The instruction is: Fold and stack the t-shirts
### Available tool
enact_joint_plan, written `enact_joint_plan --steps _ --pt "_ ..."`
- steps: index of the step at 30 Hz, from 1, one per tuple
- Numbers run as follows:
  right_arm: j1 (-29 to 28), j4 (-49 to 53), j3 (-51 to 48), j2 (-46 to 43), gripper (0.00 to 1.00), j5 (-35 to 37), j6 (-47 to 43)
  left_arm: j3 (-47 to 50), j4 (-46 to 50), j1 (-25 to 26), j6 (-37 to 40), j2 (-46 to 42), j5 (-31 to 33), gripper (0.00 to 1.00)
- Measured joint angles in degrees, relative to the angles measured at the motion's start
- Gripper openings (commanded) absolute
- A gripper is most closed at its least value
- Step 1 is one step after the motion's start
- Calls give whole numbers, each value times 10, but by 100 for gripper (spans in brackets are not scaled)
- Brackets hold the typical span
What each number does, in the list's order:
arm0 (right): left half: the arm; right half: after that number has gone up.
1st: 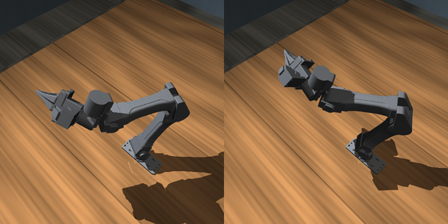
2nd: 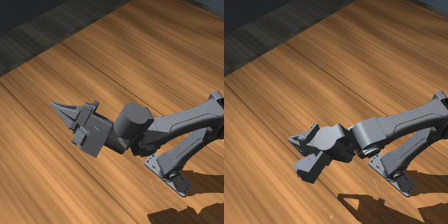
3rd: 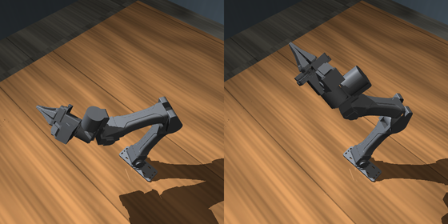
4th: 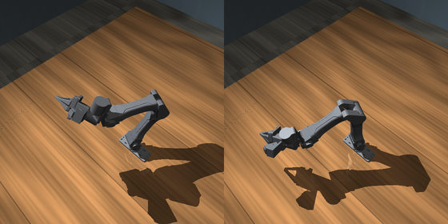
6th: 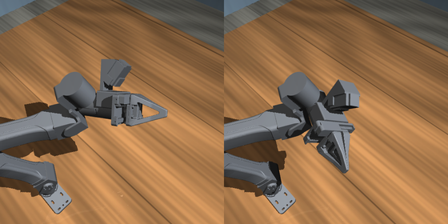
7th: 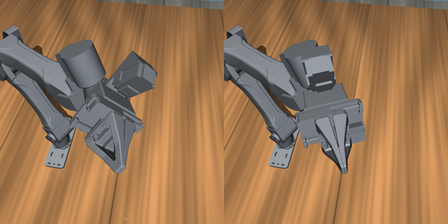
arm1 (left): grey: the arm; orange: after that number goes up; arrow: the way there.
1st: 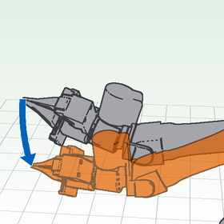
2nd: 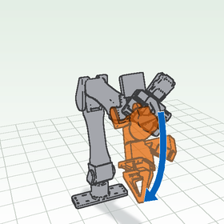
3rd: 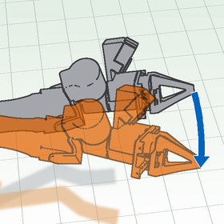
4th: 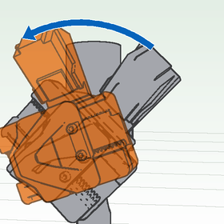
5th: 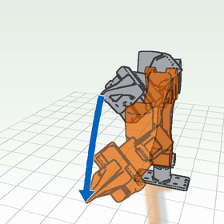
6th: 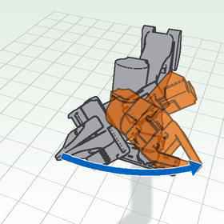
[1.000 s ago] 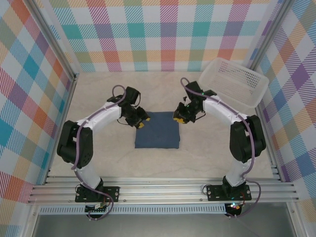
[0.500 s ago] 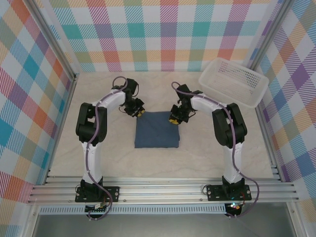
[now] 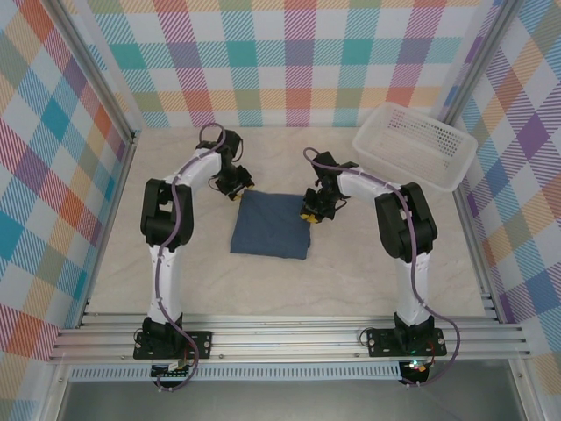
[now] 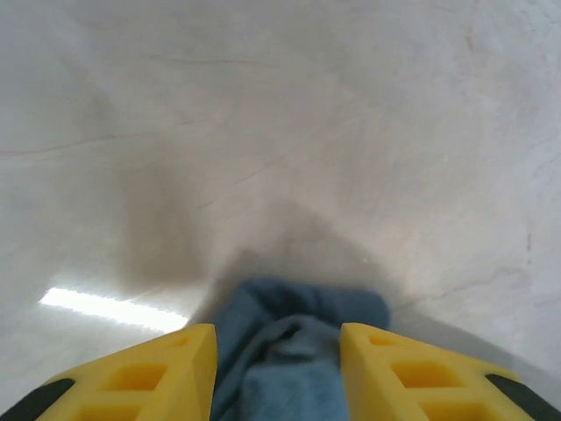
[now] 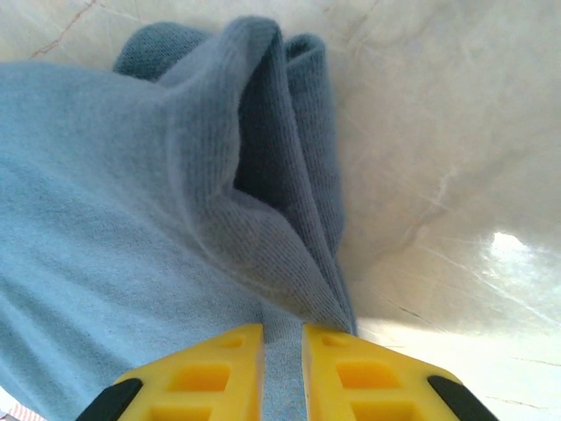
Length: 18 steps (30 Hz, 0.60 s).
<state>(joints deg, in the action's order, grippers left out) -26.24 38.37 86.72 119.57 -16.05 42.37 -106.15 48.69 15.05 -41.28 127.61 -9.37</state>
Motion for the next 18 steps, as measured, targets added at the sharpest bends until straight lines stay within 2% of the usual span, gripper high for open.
enact_joint_plan --steps 4,6,9,12,18 --pt "0 -9 -28 -45 19 9 4 95 -2 18 -22 -117 22 37" --pt "-1 -18 -28 -66 19 5 7 170 -21 39 -57 -197 13 35" --pt "-4 -30 -10 -67 19 -4 14 258 -58 68 -105 -271 -1 31" --pt "-7 -37 29 -33 17 -12 20 318 -89 86 -140 -274 -14 29" --pt "1 -49 99 76 15 -15 20 377 -109 67 -149 -223 4 24"
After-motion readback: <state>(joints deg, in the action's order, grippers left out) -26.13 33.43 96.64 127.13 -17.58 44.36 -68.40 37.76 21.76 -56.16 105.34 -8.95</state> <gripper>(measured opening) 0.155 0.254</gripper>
